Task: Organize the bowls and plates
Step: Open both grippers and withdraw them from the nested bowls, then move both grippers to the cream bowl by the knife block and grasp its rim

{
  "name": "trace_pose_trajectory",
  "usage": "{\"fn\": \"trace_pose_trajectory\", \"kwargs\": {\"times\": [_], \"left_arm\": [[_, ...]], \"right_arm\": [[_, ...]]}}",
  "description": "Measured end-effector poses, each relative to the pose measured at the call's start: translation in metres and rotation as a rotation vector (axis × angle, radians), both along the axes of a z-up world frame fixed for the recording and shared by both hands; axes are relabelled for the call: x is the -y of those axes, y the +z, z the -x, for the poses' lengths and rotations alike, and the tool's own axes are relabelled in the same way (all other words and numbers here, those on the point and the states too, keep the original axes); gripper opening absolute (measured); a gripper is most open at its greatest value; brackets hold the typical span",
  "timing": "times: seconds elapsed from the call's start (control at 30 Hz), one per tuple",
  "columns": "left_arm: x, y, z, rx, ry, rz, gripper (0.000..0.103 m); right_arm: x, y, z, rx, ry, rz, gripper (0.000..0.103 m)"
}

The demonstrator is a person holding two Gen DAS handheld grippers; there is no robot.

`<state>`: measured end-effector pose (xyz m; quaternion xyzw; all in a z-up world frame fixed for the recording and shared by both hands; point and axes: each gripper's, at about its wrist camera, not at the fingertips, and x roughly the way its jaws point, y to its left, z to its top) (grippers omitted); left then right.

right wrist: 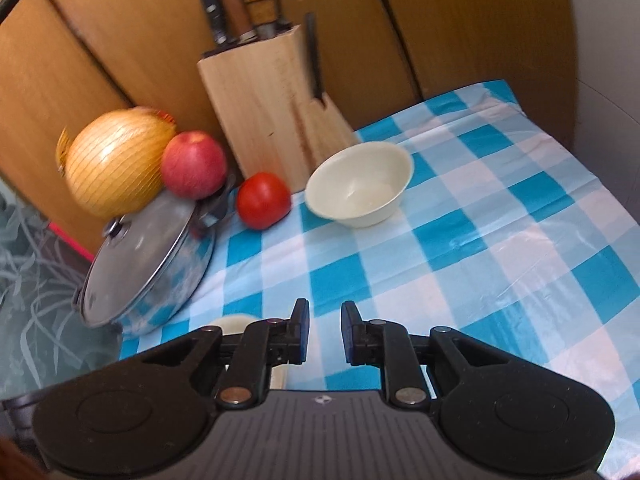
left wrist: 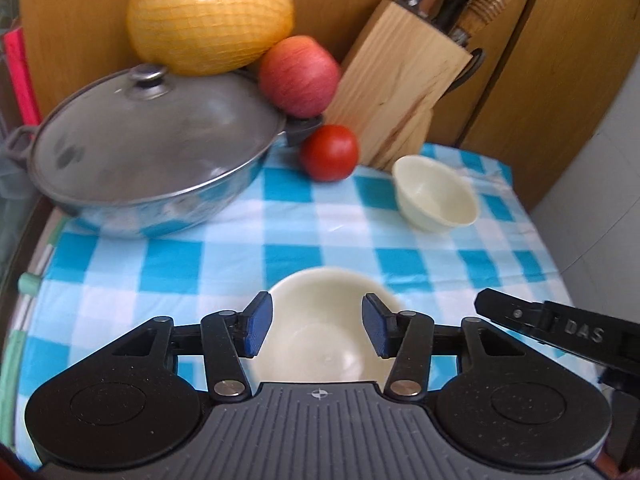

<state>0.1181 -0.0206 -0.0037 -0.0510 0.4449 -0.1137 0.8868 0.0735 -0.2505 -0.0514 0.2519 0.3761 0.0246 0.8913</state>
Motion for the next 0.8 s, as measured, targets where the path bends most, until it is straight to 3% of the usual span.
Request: {"fn": "trace_pose_trajectory", "kwargs": {"times": [0.27, 0.8], "left_arm": [[0.04, -0.002, -0.023, 0.008, -0.053, -0.024, 0.066], [0.086, -0.01, -0.092, 0.0, -0.066, -0.062, 0.067]], "right_arm": [[0.024, -0.003, -0.024, -0.005, -0.052, -0.016, 0.017], [0.066, -0.018, -0.074, -0.035, -0.13, -0.047, 0.018]]}}
